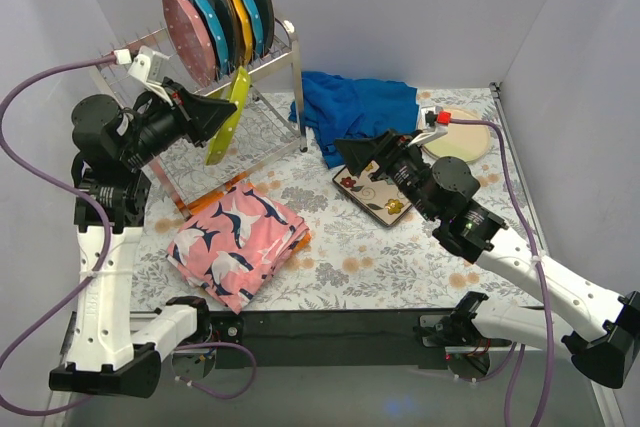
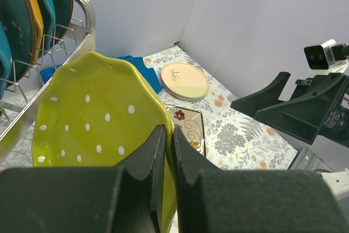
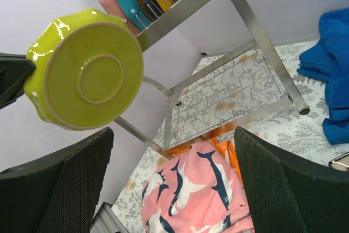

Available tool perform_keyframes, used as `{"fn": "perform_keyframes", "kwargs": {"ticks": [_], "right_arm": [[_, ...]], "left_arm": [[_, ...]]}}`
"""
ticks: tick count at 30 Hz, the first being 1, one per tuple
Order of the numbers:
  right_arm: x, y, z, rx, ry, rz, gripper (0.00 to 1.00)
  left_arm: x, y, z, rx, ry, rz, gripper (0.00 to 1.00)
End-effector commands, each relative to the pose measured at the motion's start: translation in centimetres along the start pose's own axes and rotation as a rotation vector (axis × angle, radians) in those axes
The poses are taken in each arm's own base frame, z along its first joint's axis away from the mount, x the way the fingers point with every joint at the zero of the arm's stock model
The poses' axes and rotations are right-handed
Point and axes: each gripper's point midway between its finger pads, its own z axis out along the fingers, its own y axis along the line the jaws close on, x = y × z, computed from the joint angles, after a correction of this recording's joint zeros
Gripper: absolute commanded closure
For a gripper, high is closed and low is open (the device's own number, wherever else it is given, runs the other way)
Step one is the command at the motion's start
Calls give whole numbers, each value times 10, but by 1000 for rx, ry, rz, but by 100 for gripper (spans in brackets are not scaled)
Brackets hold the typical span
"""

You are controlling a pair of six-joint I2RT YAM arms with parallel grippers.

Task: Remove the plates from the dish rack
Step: Unload the plate from the dish rack.

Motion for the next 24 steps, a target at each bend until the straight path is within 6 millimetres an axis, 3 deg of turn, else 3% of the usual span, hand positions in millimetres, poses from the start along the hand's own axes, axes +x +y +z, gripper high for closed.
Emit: {"fn": "perform_keyframes", "kwargs": {"ticks": [1, 6, 9, 10, 18, 19, 24], "right_arm": [[-7, -4, 1, 17, -26, -54, 4], [-5, -10, 5, 35, -6, -82, 4], [-2, -17, 5, 48, 15, -91, 4], [2, -22, 5, 56, 28, -93, 4], [-4, -83, -18, 179, 26, -82, 4], [-4, -89, -20, 189, 30, -84, 4], [-17, -129, -46, 314, -9, -131, 4]], "left_arm": [[-35, -13, 14, 45, -111, 108, 100], [-21, -15, 43, 9, -91, 108, 100], [-4, -23, 62, -2, -64, 117, 100], [3, -34, 67, 24, -51, 122, 100], [52, -62, 104, 30, 14, 178, 100], [61, -74, 107, 52, 26, 184, 100], [94, -86, 117, 30, 50, 218, 100]]}}
